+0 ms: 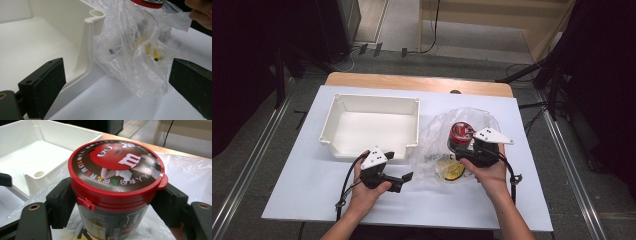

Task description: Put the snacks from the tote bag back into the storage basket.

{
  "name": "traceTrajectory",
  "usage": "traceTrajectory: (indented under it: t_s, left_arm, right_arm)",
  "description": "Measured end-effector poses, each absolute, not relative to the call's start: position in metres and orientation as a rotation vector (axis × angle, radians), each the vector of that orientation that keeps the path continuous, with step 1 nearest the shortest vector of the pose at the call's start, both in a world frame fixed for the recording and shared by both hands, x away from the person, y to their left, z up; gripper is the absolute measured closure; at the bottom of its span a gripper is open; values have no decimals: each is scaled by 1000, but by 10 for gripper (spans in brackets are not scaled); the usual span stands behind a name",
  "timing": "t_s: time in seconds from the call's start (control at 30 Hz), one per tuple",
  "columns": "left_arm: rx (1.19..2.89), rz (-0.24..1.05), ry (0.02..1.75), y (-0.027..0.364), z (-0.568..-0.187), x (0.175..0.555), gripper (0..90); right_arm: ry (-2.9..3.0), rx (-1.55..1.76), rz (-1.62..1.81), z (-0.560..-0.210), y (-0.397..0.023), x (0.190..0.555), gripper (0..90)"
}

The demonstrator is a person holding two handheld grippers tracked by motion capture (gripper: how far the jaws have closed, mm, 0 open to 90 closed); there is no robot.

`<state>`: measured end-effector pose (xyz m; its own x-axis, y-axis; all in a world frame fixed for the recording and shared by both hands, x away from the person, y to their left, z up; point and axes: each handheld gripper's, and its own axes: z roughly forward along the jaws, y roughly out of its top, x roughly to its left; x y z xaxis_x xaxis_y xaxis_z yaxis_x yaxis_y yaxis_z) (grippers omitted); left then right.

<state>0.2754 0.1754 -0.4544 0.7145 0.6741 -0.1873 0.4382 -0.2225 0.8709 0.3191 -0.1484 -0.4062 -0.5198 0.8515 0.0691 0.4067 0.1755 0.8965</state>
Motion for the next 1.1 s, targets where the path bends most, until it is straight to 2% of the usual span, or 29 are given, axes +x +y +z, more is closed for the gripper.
traceTrajectory:
  t_s: [0.7,1.1]
  left_arm:
    - [1744,399,995,254,-444,265,11]
    - [1721,459,1055,278,-446,260,10]
  right_arm:
    - [2007,1177,1313,-404,-151,321,261]
    - [2026,1165,1317,-403,-146,322,262]
